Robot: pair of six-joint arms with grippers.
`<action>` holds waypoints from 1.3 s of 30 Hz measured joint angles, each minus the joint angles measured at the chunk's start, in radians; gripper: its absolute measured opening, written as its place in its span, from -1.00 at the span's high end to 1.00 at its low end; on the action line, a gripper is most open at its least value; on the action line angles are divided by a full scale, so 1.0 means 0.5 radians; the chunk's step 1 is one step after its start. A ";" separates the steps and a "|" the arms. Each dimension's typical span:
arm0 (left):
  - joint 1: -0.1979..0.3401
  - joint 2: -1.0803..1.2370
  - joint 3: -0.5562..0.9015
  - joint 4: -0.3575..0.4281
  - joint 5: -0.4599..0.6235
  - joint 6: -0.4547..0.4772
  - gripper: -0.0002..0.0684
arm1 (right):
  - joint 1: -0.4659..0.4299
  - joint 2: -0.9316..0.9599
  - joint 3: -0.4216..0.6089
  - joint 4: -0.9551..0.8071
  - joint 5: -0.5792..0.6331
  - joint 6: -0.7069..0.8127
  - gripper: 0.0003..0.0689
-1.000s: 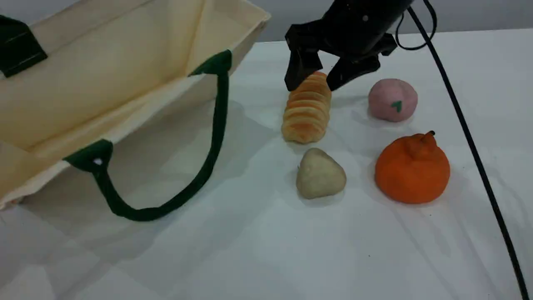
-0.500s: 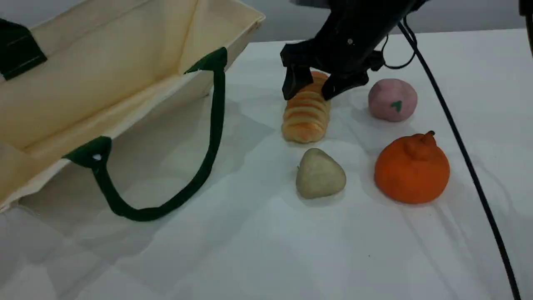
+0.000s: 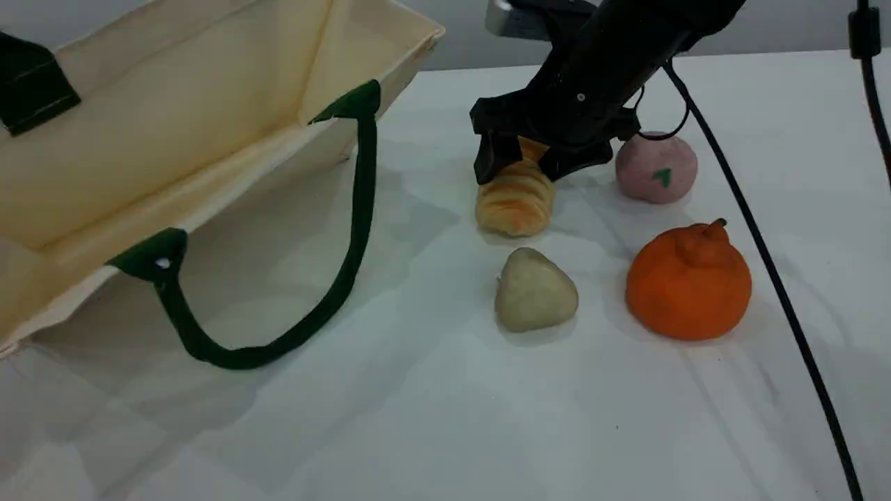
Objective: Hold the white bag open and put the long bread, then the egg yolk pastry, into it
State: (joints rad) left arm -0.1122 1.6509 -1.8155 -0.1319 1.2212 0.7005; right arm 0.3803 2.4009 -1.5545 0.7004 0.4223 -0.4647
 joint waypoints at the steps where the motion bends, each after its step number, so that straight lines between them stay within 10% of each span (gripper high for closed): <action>1: 0.000 0.000 0.000 -0.003 0.000 0.000 0.76 | 0.000 0.011 0.000 0.000 0.000 0.000 -0.58; 15: 0.000 0.000 0.000 -0.004 0.000 -0.002 0.76 | -0.004 0.035 -0.001 -0.154 0.146 0.007 0.43; 39: -0.111 0.002 0.000 -0.273 0.000 0.207 0.76 | -0.081 -1.019 0.074 -0.877 0.586 0.512 0.66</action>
State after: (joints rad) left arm -0.1677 1.6521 -1.8155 -0.2683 1.2212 0.8038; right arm 0.3395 1.8915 -1.5177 0.2621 0.7154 -0.2085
